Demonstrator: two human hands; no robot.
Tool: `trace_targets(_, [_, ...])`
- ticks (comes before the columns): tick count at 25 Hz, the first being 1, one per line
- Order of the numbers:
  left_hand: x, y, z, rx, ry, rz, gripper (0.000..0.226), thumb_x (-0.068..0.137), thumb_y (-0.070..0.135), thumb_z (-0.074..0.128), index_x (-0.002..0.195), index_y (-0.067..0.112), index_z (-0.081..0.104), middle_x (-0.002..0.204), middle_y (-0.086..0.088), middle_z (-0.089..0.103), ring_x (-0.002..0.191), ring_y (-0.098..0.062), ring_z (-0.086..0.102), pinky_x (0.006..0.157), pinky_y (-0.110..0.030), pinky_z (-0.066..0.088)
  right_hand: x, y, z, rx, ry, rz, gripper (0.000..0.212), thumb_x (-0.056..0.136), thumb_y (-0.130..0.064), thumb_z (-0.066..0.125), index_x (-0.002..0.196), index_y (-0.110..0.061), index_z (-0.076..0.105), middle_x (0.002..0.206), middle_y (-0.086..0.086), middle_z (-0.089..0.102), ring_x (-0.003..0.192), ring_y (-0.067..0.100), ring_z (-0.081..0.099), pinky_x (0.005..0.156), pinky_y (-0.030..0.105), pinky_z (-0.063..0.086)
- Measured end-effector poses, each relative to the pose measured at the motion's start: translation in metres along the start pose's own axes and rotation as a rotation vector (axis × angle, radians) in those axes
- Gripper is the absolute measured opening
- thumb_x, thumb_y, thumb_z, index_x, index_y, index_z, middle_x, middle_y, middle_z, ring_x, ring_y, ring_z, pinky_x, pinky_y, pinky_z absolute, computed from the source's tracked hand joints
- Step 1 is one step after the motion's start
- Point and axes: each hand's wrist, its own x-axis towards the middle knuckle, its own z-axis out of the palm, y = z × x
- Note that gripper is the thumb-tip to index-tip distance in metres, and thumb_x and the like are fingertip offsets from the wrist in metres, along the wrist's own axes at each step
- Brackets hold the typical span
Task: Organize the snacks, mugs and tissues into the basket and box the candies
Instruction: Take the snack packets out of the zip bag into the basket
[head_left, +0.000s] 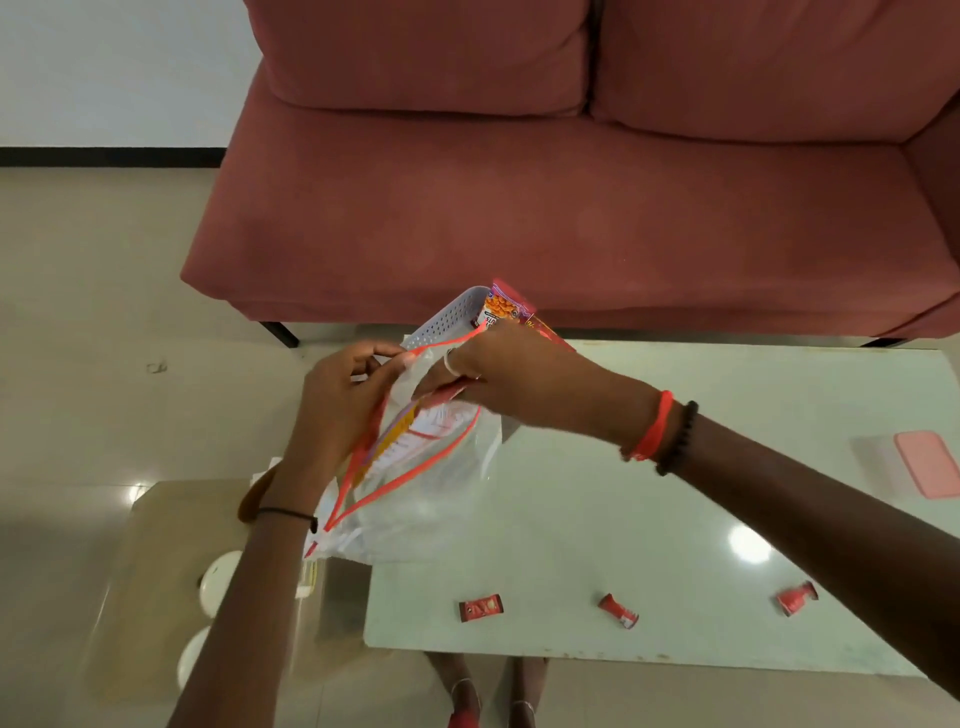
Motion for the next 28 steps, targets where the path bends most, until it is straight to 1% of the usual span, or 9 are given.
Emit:
trace_targets(2, [0.002,-0.004,-0.011,-0.057,-0.036,0.014,0.008,0.085,0.003,0.061,0.087,0.007,0.068,0.064,0.020,0.066,0.067,0.009,0.063,0.060,0.000,0.042,-0.002,-0.001,-0.019,0.488,0.104,0.115,0.024,0.088,-0.009,0.064,0.110,-0.009,0.070,0.098,0.007,0.075,0.083,0.013,0.069,0.076,0.021,0.053])
trace_targets(4, [0.001,-0.008,-0.018,-0.134,-0.038,-0.019,0.028,0.082,-0.012,0.058,0.077,0.016,0.060,0.050,0.026,0.062,0.054,0.015,0.059,0.049,-0.003,0.043,-0.001,0.006,-0.032,0.948,0.180,0.213,0.023,0.088,-0.003,0.061,0.110,-0.004,0.068,0.091,0.004,0.073,0.077,0.009,0.070,0.078,0.026,0.060])
trace_targets(6, [0.006,-0.012,-0.020,-0.228,0.010,-0.090,0.027,0.085,0.002,0.063,0.065,0.020,0.059,0.043,0.015,0.058,0.037,0.002,0.052,0.039,-0.015,0.043,0.002,0.013,-0.042,1.184,0.261,0.255,0.015,0.090,-0.001,0.057,0.101,-0.004,0.067,0.083,0.004,0.073,0.072,0.013,0.071,0.073,0.029,0.061])
trace_targets(9, [0.012,-0.021,-0.017,-0.250,0.023,-0.147,0.011,0.085,0.027,0.067,0.075,0.026,0.068,0.049,0.013,0.060,0.037,0.000,0.045,0.037,-0.013,0.038,0.013,0.026,-0.054,1.339,0.341,0.268,0.008,0.093,-0.004,0.054,0.095,-0.003,0.061,0.081,0.006,0.076,0.073,0.020,0.074,0.066,0.029,0.061])
trace_targets(14, [0.020,-0.039,-0.021,-0.284,0.064,-0.159,0.007,0.086,0.026,0.065,0.083,0.021,0.070,0.063,0.008,0.064,0.040,0.003,0.047,0.043,-0.008,0.035,0.049,0.078,-0.045,1.231,0.451,0.441,0.004,0.095,-0.003,0.049,0.092,-0.005,0.049,0.085,0.008,0.077,0.081,0.023,0.075,0.065,0.031,0.061])
trace_targets(20, [0.035,-0.055,-0.041,-0.377,0.060,-0.229,0.009,0.085,0.032,0.065,0.080,0.027,0.070,0.055,0.014,0.061,0.044,-0.003,0.044,0.048,-0.024,0.040,0.102,0.160,0.038,0.884,0.296,0.856,0.026,0.095,0.004,0.042,0.121,0.007,0.042,0.129,0.030,0.050,0.112,0.040,0.060,0.087,0.046,0.056])
trace_targets(22, [0.042,-0.060,-0.049,-0.382,0.068,-0.241,0.008,0.085,0.032,0.065,0.081,0.027,0.070,0.053,0.016,0.061,0.043,-0.001,0.046,0.052,-0.027,0.042,0.118,0.178,0.068,0.809,0.283,0.951,0.021,0.093,0.006,0.039,0.112,0.002,0.045,0.125,0.027,0.050,0.115,0.039,0.056,0.087,0.048,0.055])
trace_targets(26, [0.055,-0.071,-0.060,-0.383,0.067,-0.235,0.007,0.085,0.034,0.066,0.081,0.029,0.070,0.047,0.015,0.056,0.039,-0.002,0.044,0.049,-0.025,0.043,0.144,0.207,0.117,0.576,0.313,1.050,0.017,0.084,0.007,0.038,0.081,-0.009,0.045,0.090,0.013,0.053,0.085,0.027,0.054,0.062,0.036,0.053])
trace_targets(28, [0.060,-0.076,-0.063,-0.397,0.072,-0.229,0.008,0.084,0.034,0.066,0.078,0.032,0.069,0.046,0.012,0.053,0.037,-0.004,0.041,0.042,-0.021,0.041,0.154,0.223,0.140,0.615,0.312,1.067,0.026,0.083,0.009,0.037,0.071,-0.014,0.041,0.085,0.010,0.052,0.086,0.026,0.054,0.076,0.043,0.055])
